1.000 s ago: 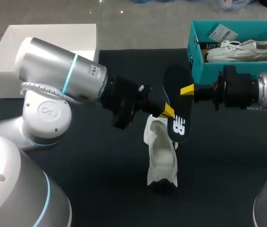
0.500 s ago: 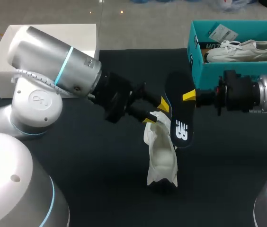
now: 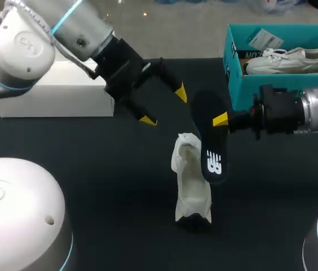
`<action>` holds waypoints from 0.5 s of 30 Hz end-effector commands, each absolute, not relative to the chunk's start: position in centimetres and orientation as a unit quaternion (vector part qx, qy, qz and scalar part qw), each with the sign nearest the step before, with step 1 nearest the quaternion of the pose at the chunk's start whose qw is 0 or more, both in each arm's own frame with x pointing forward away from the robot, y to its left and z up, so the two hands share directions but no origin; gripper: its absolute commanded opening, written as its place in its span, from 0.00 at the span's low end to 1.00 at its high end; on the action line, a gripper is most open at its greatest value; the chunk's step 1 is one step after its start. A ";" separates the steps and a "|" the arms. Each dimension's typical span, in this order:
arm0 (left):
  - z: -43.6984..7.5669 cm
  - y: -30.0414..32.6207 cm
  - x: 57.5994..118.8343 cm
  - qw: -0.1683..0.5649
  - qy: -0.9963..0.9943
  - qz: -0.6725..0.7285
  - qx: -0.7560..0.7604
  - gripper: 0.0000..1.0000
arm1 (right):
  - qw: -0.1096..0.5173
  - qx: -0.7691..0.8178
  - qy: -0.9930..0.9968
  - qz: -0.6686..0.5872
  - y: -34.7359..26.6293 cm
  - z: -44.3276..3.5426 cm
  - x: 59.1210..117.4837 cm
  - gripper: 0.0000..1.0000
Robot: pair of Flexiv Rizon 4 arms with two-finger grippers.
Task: Take the shoe out of the shoebox, open the shoe tongue, remove and reinsert the insole, then place the shoe into the shoebox
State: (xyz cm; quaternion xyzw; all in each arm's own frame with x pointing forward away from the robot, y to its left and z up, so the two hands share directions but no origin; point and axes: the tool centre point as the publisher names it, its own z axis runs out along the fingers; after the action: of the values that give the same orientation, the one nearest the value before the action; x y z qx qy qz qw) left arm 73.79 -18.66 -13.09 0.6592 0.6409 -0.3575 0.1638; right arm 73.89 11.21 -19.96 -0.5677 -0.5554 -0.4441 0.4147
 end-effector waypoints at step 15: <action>-11.0 -19.7 75.4 0.079 0.658 -0.282 0.694 1.00 | 0.424 -0.549 -0.560 -0.453 11.8 -19.7 74.0 0.00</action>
State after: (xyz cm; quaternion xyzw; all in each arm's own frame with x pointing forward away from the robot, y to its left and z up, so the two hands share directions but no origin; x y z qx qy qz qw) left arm 75.37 -19.60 -11.17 0.6905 0.6564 -0.2913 0.0864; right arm 74.08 11.84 -19.60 -0.5498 -0.5606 -0.4517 0.4235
